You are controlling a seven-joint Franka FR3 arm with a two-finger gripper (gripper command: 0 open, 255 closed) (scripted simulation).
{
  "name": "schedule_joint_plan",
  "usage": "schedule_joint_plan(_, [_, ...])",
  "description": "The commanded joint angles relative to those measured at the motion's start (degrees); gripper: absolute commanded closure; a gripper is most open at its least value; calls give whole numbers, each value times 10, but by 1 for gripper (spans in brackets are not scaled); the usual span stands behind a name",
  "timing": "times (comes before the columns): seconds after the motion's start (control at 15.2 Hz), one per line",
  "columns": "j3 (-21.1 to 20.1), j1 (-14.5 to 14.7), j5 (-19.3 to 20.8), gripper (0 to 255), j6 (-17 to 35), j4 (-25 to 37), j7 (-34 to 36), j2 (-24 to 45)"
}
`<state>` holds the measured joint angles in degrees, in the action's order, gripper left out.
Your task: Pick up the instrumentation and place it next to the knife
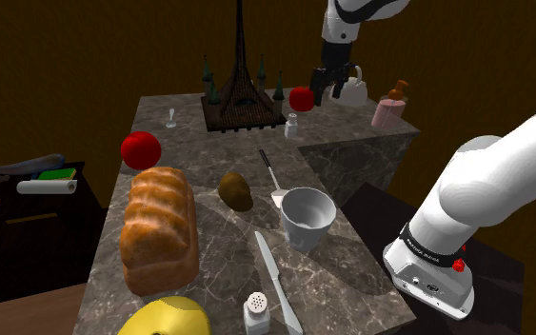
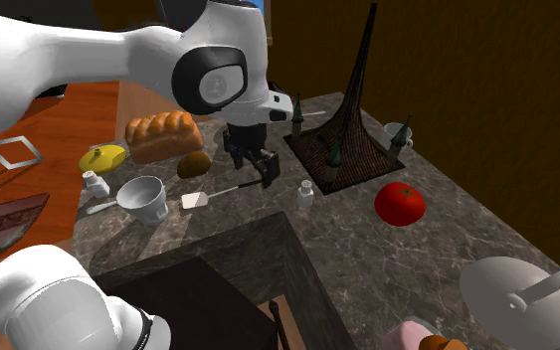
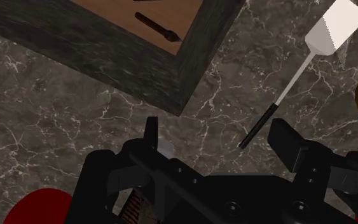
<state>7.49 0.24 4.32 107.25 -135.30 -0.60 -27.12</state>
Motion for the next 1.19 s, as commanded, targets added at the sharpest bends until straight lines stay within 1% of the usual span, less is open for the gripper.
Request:
schedule_joint_plan(0.0, [9, -1, 3, 0, 40, 12, -10, 43])
schedule_joint_plan(0.4, [27, -3, -1, 0, 130, 61, -35, 164])
schedule_joint_plan(0.79, [38, -7, -19, 0, 198, 138, -63, 290])
schedule_joint_plan(1.12, [39, -9, -23, 0, 228, 128, -66, 311])
